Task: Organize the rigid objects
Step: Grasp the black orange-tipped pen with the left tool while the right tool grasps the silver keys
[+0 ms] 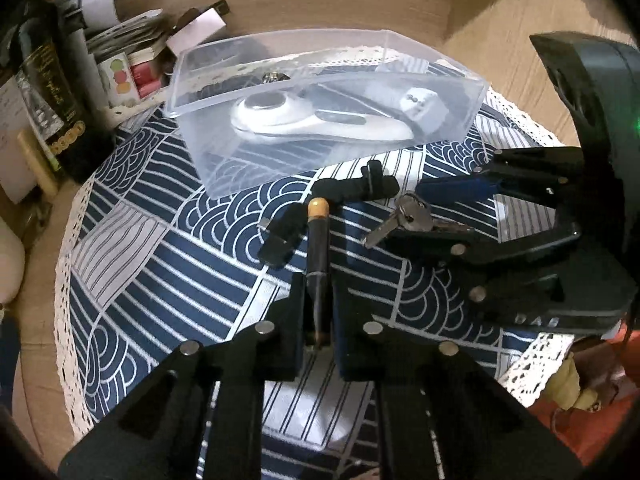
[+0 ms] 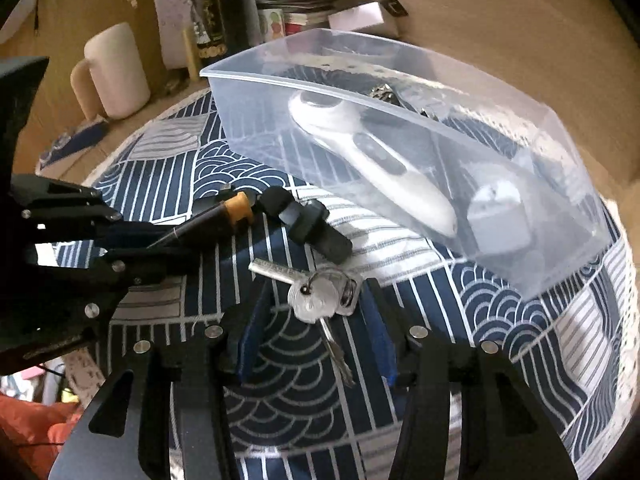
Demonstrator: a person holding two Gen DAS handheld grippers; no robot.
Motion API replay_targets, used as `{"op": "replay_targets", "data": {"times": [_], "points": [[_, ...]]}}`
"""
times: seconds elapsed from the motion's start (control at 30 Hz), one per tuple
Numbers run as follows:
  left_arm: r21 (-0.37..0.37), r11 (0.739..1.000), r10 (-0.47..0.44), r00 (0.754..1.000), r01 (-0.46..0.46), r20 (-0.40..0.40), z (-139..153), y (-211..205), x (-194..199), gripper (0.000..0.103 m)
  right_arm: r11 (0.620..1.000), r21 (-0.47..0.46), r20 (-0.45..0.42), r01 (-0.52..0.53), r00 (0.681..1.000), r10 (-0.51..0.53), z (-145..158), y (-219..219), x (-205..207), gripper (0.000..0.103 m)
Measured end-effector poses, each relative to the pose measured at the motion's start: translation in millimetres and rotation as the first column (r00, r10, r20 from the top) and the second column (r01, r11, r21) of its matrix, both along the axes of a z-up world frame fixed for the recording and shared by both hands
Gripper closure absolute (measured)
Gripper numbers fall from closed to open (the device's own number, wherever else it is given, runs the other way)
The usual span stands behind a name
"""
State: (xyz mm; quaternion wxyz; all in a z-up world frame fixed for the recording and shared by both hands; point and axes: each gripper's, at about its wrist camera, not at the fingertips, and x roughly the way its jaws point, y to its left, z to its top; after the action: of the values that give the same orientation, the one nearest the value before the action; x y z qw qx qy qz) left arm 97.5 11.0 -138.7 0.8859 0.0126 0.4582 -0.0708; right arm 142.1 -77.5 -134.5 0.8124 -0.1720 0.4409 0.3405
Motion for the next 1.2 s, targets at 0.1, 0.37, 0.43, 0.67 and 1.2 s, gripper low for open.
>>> {"op": "replay_targets", "data": {"times": [0.1, 0.37, 0.43, 0.67, 1.2], "points": [[0.005, 1.000, -0.018, 1.000, 0.018, 0.003, -1, -5, 8, 0.088, 1.000, 0.013, 0.001, 0.013, 1.000, -0.013, 0, -4, 0, 0.075], [0.006, 1.000, -0.001, 0.998, 0.001, 0.062, 9, -3, 7, 0.093, 0.996, 0.050, 0.015, 0.071, 0.997, -0.072, 8, -19, -2, 0.080], [-0.004, 1.000, 0.015, 0.996, -0.014, 0.089, 18, 1, 4, 0.093, 0.995, 0.066, 0.032, 0.080, 0.996, -0.083, 16, -23, -3, 0.080], [-0.036, 0.998, 0.055, 0.974, -0.048, 0.220, 64, 10, -3, 0.093, 0.984, 0.146, 0.124, 0.107, 0.984, -0.125, 58, -38, -8, 0.080], [-0.049, 0.993, 0.115, 0.941, -0.105, 0.317, 110, 27, 42, 0.093, 0.946, 0.289, 0.321, 0.150, 0.915, -0.243, 141, -53, 27, 0.080]]}}
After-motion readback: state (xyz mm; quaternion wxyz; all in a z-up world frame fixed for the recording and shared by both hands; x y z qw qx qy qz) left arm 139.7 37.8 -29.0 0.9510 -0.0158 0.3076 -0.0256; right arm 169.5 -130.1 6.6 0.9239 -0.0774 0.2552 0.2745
